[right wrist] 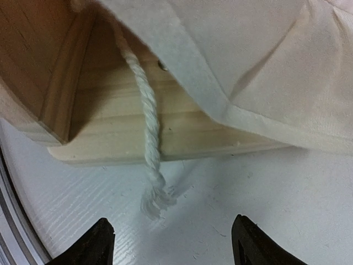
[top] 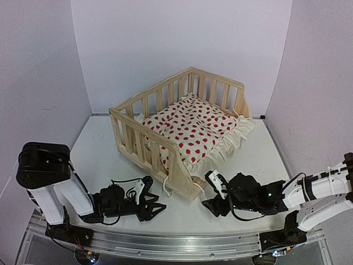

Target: Set up the pet bed

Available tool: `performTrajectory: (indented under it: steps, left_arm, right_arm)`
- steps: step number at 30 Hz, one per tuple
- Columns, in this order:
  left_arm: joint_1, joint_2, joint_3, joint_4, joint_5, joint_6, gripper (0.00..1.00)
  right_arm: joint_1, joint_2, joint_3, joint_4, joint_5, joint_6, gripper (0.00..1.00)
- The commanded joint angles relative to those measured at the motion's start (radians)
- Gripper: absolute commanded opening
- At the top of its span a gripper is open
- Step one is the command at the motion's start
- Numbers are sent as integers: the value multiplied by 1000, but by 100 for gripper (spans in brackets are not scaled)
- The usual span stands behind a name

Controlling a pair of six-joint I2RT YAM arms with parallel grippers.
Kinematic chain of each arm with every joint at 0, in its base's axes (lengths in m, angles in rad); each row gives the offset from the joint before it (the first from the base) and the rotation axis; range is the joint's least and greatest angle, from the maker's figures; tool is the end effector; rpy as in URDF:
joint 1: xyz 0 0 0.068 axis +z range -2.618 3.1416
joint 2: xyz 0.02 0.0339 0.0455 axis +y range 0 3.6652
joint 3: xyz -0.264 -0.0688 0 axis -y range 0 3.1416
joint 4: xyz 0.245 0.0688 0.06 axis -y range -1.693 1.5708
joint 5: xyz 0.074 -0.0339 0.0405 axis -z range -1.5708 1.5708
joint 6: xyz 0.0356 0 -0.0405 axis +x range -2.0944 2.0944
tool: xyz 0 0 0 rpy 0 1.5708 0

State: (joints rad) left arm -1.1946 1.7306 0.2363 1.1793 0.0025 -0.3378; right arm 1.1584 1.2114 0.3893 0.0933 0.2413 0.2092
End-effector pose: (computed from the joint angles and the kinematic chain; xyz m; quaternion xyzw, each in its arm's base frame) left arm 0.0898 -0.2277 0.1005 0.3368 0.7358 -0.4081 0.4226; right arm 0.0955 0.1971 0.1497 -0.3703 0.8284 0.1711 0.3839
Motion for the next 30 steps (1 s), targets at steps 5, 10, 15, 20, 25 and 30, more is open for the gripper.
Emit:
performTrajectory:
  steps: [5, 10, 15, 20, 25, 30]
  left_arm:
    - [-4, 226, 122, 387, -107, 68, 60]
    - [-3, 308, 164, 422, -227, 95, 58]
    - [-2, 352, 196, 427, -246, 121, 50]
    - [3, 348, 188, 435, -221, 139, 35]
    - [4, 348, 196, 432, -164, 151, 34]
    - [4, 368, 212, 433, -137, 138, 43]
  right_arm:
    - [-2, 153, 34, 327, 45, -38, 64]
    - [-2, 161, 27, 349, 74, -22, 44]
    - [1, 141, 39, 282, 18, 1, 6]
    - [73, -7, 58, 6, 4, 59, 0]
    - [122, -157, 82, -248, -19, 121, 0]
    - [132, -229, 167, -498, -80, 159, 0]
